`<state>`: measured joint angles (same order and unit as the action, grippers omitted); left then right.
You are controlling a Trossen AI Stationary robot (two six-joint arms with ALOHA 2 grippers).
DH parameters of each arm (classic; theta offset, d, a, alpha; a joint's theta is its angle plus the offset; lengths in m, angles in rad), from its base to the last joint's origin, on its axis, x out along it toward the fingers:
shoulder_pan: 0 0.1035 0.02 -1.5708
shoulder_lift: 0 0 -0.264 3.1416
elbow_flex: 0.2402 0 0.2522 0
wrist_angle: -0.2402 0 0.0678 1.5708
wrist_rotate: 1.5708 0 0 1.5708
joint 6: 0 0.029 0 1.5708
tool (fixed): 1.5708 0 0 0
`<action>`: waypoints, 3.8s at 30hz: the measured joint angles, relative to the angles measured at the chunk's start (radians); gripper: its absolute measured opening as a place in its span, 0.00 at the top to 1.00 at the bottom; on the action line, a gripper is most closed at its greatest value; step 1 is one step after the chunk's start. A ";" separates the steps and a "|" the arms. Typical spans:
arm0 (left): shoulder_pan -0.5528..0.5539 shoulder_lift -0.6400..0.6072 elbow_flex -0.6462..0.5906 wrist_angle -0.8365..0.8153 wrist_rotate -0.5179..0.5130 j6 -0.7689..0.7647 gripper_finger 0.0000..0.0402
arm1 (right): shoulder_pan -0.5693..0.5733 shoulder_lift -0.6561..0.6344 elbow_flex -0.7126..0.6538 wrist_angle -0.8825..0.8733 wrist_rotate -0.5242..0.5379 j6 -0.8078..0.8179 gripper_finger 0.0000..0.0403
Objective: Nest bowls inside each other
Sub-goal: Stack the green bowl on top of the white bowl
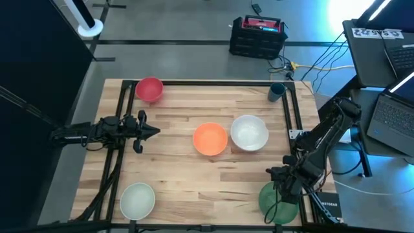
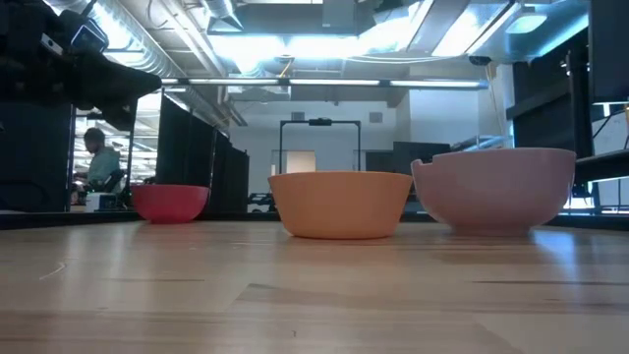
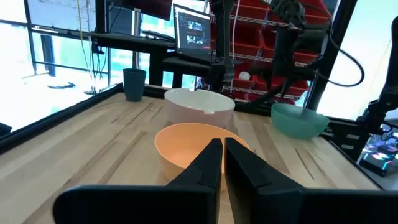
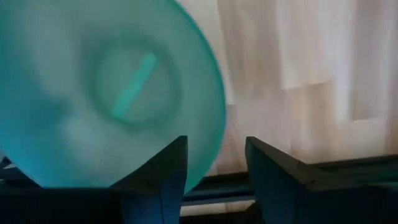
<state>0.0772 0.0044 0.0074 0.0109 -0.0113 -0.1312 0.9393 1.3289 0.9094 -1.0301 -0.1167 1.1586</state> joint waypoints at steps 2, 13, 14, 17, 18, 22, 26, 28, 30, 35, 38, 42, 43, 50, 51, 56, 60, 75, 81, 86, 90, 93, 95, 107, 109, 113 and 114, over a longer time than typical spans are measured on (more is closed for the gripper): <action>0.000 0.000 0.000 0.000 0.000 0.000 1.00 | -0.001 0.000 -0.025 0.056 -0.008 0.001 0.64; 0.000 0.000 0.000 0.000 0.000 0.000 1.00 | -0.003 -0.005 -0.100 0.170 -0.011 0.050 0.64; 0.000 0.000 0.000 0.000 0.000 0.000 1.00 | -0.003 -0.006 -0.103 0.174 -0.011 0.054 0.64; 0.000 0.000 0.000 0.000 0.000 0.000 1.00 | -0.003 -0.009 -0.111 0.184 -0.013 0.064 0.64; 0.000 0.000 0.000 0.000 0.000 0.000 1.00 | -0.003 -0.009 -0.114 0.188 -0.013 0.067 0.64; 0.000 0.000 0.000 0.001 0.000 0.000 1.00 | -0.003 -0.014 -0.106 0.180 -0.011 0.074 0.64; 0.000 0.000 0.000 0.000 0.000 0.000 1.00 | -0.003 -0.019 -0.055 0.117 0.016 0.075 0.64; 0.000 0.000 0.000 0.000 0.000 0.008 1.00 | -0.004 -0.019 -0.028 0.046 0.041 0.073 0.64; 0.000 0.000 0.000 0.000 0.000 0.013 1.00 | -0.004 -0.019 -0.006 -0.028 0.081 0.071 0.64; 0.000 0.000 0.000 0.000 0.000 0.026 1.00 | -0.004 -0.024 -0.005 -0.098 0.089 0.070 0.64; 0.000 0.000 0.000 -0.001 0.000 0.028 1.00 | -0.004 -0.024 -0.042 -0.064 0.082 0.075 0.65; 0.000 0.000 0.000 -0.001 0.000 0.028 1.00 | -0.004 -0.024 -0.111 0.024 0.059 0.095 0.67; 0.000 0.000 0.000 -0.001 0.000 0.027 1.00 | -0.004 -0.024 -0.129 0.046 0.053 0.100 0.67; 0.000 0.000 0.000 -0.001 0.000 0.026 1.00 | -0.004 -0.024 -0.250 0.201 0.013 0.135 0.71; 0.000 0.000 0.000 -0.001 0.000 0.026 1.00 | -0.004 -0.024 -0.259 0.211 0.004 0.149 0.76; 0.000 0.000 0.000 0.000 0.000 0.026 1.00 | -0.019 -0.034 -0.225 0.247 -0.014 0.219 0.98; 0.000 0.000 0.000 0.000 -0.001 0.026 1.00 | -0.111 -0.055 -0.083 0.181 0.096 0.166 1.00; 0.000 0.000 0.000 0.000 -0.001 -0.015 1.00 | -1.058 -0.106 0.226 -0.192 0.196 -0.541 1.00; 0.000 0.000 0.000 0.000 -0.001 -0.019 1.00 | -1.420 -0.128 0.234 -0.229 0.106 -0.800 1.00; 0.000 0.000 0.000 0.000 -0.001 -0.019 1.00 | -1.516 -0.085 0.189 -0.169 -0.044 -0.844 1.00; 0.000 0.000 0.000 0.001 -0.001 -0.027 1.00 | -1.522 -0.055 0.124 -0.170 -0.140 -0.853 1.00; 0.000 0.000 0.000 0.001 -0.001 -0.021 1.00 | -1.522 -0.054 0.075 -0.147 -0.138 -0.855 1.00; 0.000 0.000 0.000 0.001 -0.001 -0.020 1.00 | -1.523 -0.054 0.046 -0.133 -0.139 -0.857 1.00; 0.000 0.000 0.000 0.000 -0.001 0.004 1.00 | -1.523 -0.054 0.010 -0.094 -0.201 -0.868 0.78; 0.000 0.000 0.000 0.000 -0.001 0.009 1.00 | -1.523 -0.054 0.007 -0.090 -0.212 -0.869 0.73; 0.000 0.000 0.000 0.000 -0.001 0.010 1.00 | -1.523 -0.055 0.017 -0.091 -0.201 -0.880 0.61; 0.000 0.000 0.000 -0.001 -0.001 0.009 1.00 | -1.523 -0.055 0.028 -0.093 -0.192 -0.886 0.58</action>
<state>0.0776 0.0044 0.0078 0.0101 -0.0120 -0.1217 -0.5835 1.2743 0.9374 -1.1228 -0.3085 0.2725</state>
